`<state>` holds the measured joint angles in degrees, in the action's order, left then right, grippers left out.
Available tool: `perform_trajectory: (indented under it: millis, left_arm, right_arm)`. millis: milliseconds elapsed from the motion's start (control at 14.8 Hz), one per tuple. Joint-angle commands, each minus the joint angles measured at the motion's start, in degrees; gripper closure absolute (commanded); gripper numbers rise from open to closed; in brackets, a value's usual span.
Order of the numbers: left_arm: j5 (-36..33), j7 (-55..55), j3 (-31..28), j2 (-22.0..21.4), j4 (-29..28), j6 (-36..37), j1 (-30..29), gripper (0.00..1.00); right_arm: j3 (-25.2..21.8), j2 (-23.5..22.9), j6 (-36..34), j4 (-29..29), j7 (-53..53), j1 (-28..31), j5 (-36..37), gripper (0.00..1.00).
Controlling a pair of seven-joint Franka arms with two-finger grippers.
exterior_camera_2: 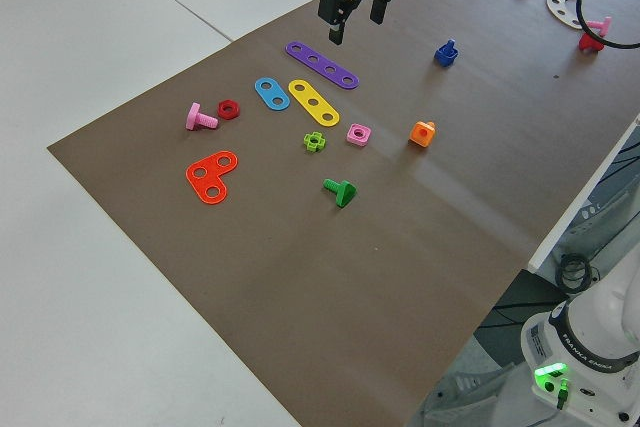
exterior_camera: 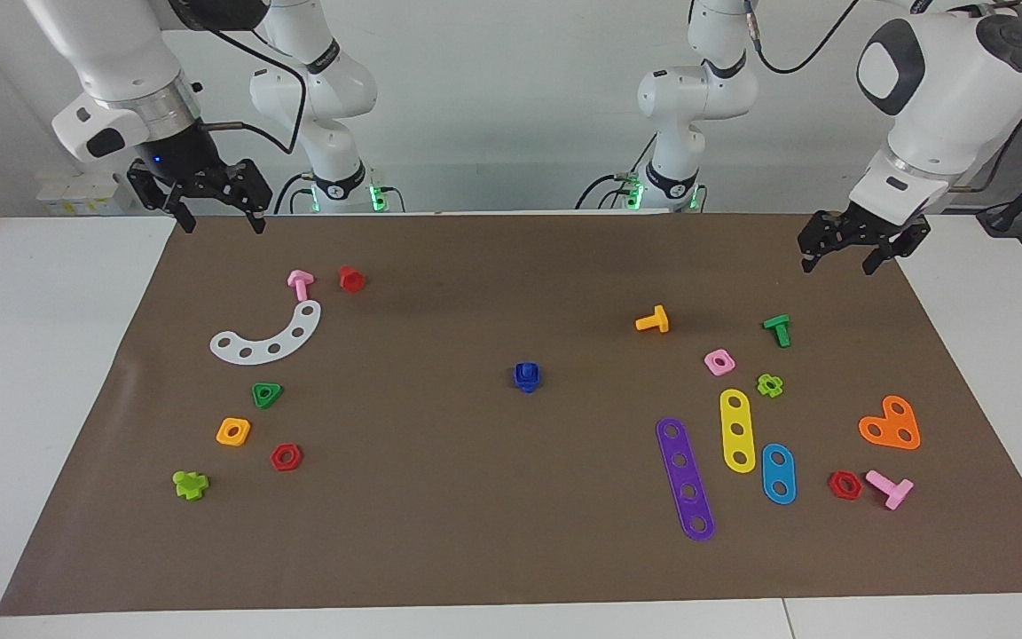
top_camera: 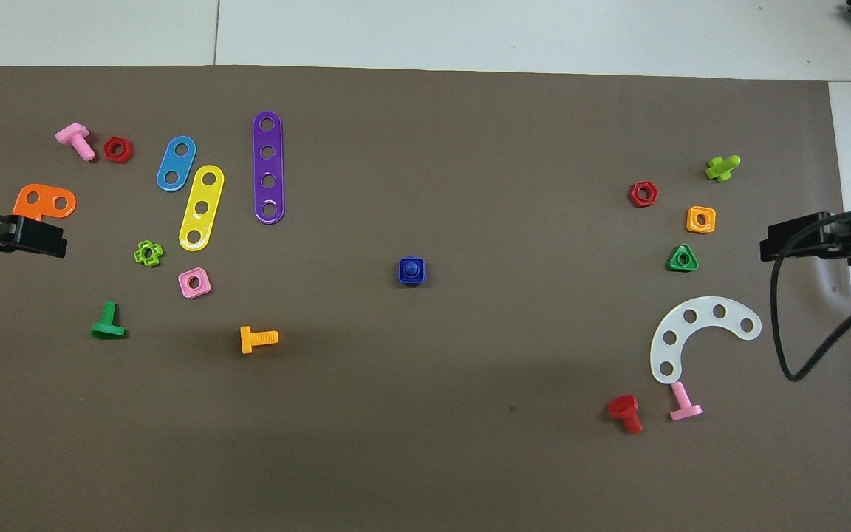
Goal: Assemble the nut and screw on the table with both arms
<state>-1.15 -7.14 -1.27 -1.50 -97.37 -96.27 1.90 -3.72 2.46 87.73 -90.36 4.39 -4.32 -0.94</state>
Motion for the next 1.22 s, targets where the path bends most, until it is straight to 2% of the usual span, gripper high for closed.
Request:
perform_trajectory:
  millis: [0, 339, 1153]
  left_arm:
    - [-1.7, 1.6, -0.4, -2.4, -1.2, 0.5, 1.2, 0.00]
    - [-1.7, 1.1, -0.4, -2.4, 0.7, 0.7, 1.2, 0.00]
    - [-1.6, -1.3, -0.4, -2.6, 0.6, 1.6, 1.2, 0.00]
  right_arm:
    - [0.1, 0.9, 0.5, -1.1, -1.1, 0.3, -0.9, 0.00]
    - [0.1, 0.9, 0.5, -1.1, -1.1, 0.3, -0.9, 0.00]
    - [0.1, 0.9, 0.5, -1.1, -1.1, 0.3, -0.9, 0.00]
